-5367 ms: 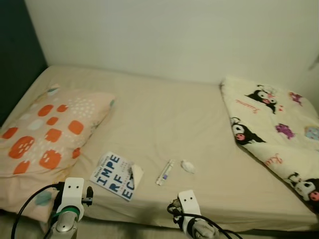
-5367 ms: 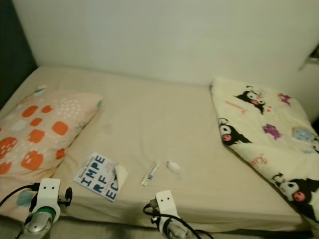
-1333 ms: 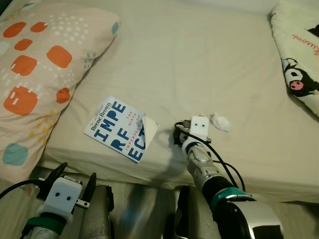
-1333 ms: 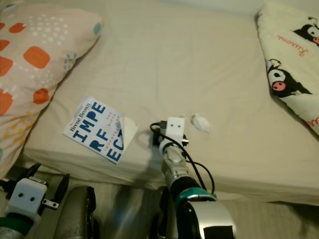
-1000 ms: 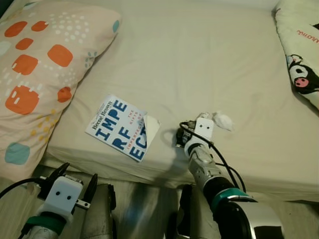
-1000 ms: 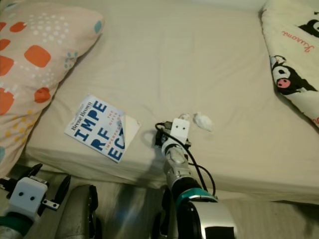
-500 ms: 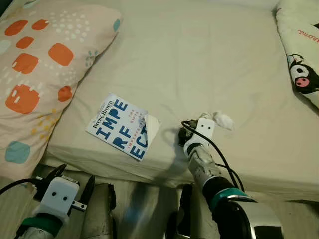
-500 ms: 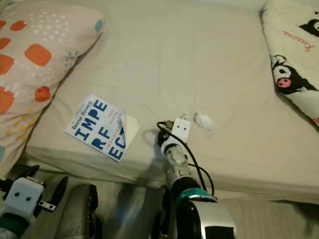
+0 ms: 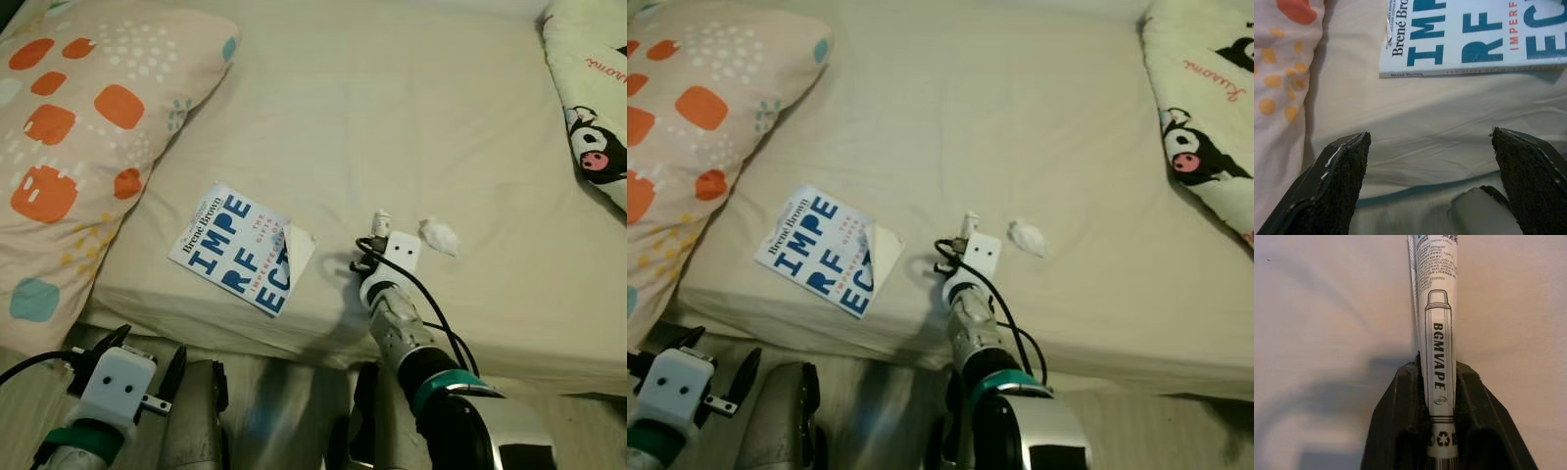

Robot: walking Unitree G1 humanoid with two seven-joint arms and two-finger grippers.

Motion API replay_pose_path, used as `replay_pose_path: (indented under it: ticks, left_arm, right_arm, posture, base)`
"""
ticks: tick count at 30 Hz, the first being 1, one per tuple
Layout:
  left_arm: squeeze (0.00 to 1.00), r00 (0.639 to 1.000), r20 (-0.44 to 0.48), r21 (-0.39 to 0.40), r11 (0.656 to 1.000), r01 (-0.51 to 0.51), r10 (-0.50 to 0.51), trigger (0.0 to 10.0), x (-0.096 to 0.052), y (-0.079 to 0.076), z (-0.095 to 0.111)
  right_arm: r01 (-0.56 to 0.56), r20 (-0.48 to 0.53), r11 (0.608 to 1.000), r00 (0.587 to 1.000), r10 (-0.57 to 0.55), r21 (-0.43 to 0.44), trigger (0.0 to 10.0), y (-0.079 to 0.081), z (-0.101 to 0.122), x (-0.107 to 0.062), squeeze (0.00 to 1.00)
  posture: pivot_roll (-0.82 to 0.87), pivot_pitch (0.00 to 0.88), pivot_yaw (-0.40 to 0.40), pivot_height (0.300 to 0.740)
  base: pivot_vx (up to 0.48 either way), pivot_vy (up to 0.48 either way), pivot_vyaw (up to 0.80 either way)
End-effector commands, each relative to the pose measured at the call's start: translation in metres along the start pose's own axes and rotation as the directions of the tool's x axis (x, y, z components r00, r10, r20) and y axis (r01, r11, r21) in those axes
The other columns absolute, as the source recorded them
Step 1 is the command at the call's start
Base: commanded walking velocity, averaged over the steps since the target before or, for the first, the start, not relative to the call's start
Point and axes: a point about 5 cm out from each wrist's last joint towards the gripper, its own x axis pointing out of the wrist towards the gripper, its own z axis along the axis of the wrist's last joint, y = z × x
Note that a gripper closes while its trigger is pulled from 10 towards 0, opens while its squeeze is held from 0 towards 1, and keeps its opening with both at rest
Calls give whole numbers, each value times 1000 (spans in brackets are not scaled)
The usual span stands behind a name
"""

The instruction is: Clean up the room

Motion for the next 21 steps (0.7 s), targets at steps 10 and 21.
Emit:
replay_pose_path:
  ticks: [10,21]
  left_arm:
    - [0,990,-137,-46,999,-24,17,10000,35,-19,-37]
    - [0,978,-208,-80,996,-45,27,10000,59,-28,-57]
  right_arm:
    - [-85,-22,996,996,85,29,0,-10,-28,-10,0]
    - [-73,-33,997,997,73,-3,0,-54,-65,-33,0]
  posture:
    - [148,85,-78,580]
    - [68,0,-33,580]
  base:
    - [0,0,0]
    - [0,0,0]
